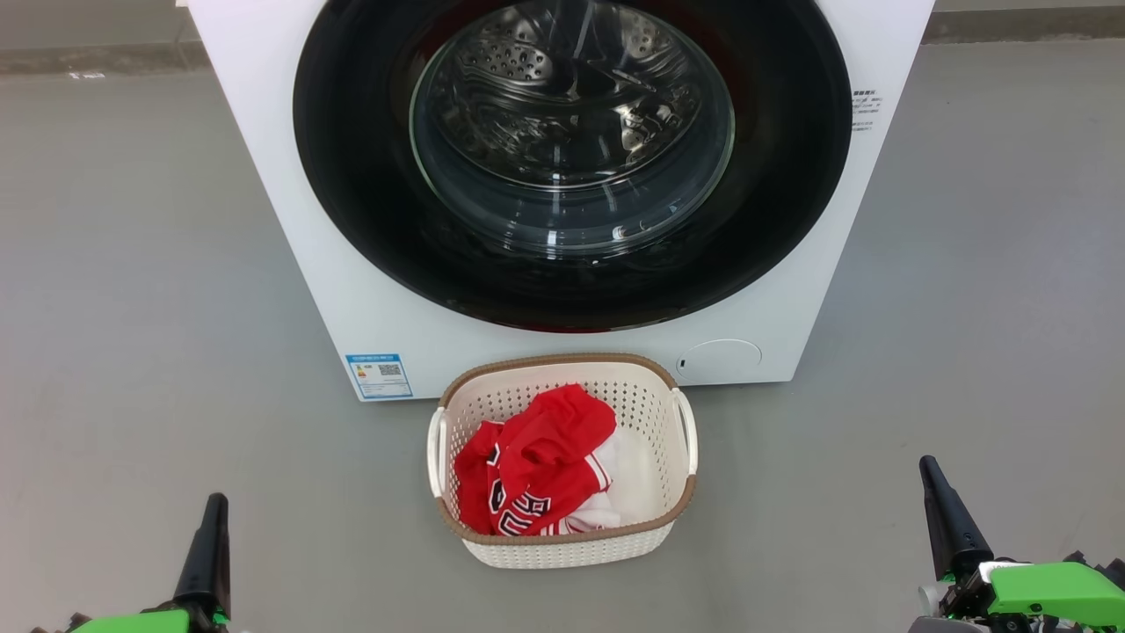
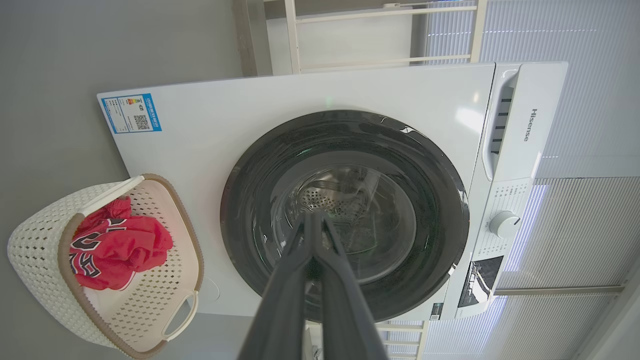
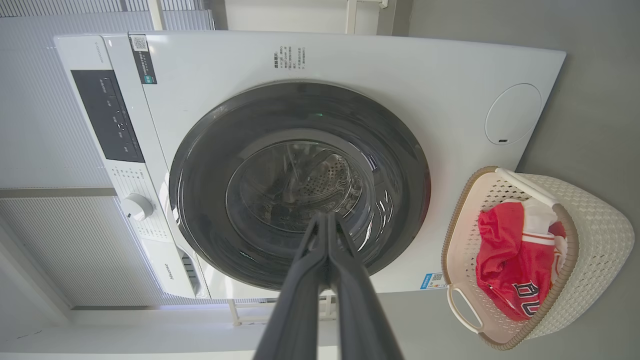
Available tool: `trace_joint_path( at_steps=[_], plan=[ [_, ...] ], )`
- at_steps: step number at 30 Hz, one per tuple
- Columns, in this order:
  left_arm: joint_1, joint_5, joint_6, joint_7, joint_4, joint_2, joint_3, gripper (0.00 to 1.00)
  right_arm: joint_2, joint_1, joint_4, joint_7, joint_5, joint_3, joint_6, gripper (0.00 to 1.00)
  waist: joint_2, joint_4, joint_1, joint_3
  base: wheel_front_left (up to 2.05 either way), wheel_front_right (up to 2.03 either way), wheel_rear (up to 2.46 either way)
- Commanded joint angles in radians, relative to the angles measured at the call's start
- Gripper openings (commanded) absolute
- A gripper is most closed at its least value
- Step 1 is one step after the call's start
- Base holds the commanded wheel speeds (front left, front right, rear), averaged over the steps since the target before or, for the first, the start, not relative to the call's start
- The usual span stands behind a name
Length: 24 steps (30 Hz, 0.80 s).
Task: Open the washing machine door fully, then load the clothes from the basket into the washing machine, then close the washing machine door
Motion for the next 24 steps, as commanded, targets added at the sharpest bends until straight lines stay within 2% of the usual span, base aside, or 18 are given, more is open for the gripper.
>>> trace_joint_path(
  at_steps=[1, 24],
  plan=[
    [-0.038, 0.003, -0.004, 0.0, -0.019, 0.019, 0.03, 0.0, -0.004, -0.046, -0.025, 0.008, -0.005, 0.022, 0.002, 0.0, 0.0, 0.0, -0.0001, 0.0, 0.0, 0.0, 0.0],
    [-0.038, 0.003, -0.004, 0.0, -0.019, 0.019, 0.03, 0.0, -0.004, -0.046, -0.025, 0.008, -0.005, 0.022, 0.002, 0.0, 0.0, 0.0, -0.0001, 0.0, 0.0, 0.0, 0.0]
  ],
)
